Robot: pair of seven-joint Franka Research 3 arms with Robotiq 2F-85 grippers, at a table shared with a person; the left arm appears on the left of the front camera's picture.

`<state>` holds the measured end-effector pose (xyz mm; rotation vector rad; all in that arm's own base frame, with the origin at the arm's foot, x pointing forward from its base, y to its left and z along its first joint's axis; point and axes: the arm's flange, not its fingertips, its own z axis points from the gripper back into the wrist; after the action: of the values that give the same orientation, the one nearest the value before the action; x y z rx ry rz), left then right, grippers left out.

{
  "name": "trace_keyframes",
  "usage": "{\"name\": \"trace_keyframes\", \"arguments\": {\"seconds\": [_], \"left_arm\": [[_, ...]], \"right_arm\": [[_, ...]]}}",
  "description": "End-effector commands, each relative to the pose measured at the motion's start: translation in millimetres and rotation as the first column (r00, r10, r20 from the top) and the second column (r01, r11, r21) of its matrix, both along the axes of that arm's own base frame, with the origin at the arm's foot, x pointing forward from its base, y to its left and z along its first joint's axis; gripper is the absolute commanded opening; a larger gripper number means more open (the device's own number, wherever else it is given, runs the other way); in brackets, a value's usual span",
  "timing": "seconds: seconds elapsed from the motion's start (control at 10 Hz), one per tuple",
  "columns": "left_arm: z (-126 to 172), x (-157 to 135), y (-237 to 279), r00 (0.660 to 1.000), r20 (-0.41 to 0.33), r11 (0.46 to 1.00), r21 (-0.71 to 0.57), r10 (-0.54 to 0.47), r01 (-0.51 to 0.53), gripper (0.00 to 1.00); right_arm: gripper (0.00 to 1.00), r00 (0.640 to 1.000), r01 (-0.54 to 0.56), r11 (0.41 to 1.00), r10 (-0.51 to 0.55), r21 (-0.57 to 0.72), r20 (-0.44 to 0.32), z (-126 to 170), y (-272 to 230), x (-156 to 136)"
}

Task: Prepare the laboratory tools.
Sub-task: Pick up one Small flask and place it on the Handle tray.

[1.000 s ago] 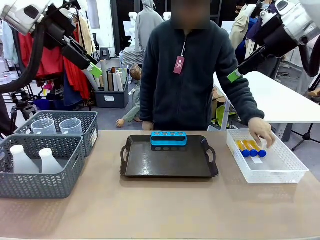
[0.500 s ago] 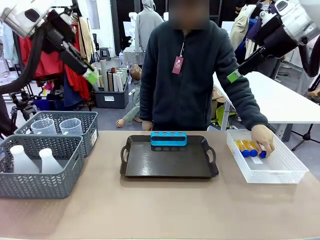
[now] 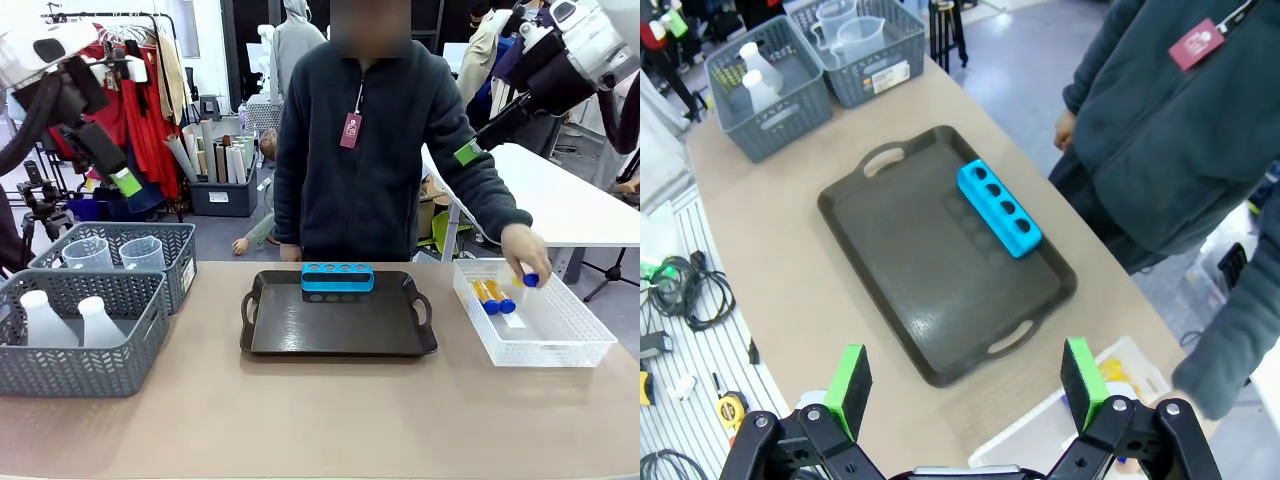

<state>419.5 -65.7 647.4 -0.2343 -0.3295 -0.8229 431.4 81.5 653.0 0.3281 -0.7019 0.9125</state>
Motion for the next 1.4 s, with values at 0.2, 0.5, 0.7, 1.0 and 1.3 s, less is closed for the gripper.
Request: {"name": "trace_keyframes", "arguments": {"seconds": [0.2, 0.5, 0.7, 1.0, 1.3], "left_arm": [[-35, 7, 51, 0.963, -0.03, 0.947, 0.193, 0.268, -0.257, 1.0], [-37, 9, 60, 0.969, -0.033, 0.955, 0.178, 0.246, -0.237, 1.0], [-37, 9, 60, 0.969, -0.033, 0.955, 0.178, 0.246, -0.237, 1.0], [-40, 11, 57, 0.969, -0.032, 0.957, 0.168, 0.243, -0.235, 1.0], [-88, 49, 77, 0.843, -0.005, 0.805, 0.302, 0.537, -0.511, 1.0]], "right_arm": [[1.0, 1.0, -0.003, 1.0, 0.003, 0.005, 0.0, 1, 0, 0], [1.0, 1.0, -0.003, 1.0, 0.003, 0.005, 0.0, 1, 0, 0], [1.0, 1.0, -0.003, 1.0, 0.003, 0.005, 0.0, 1, 0, 0], [1.0, 1.0, -0.003, 1.0, 0.003, 0.005, 0.0, 1, 0, 0], [1.0, 1.0, -0.003, 1.0, 0.003, 0.005, 0.0, 1, 0, 0]]}}
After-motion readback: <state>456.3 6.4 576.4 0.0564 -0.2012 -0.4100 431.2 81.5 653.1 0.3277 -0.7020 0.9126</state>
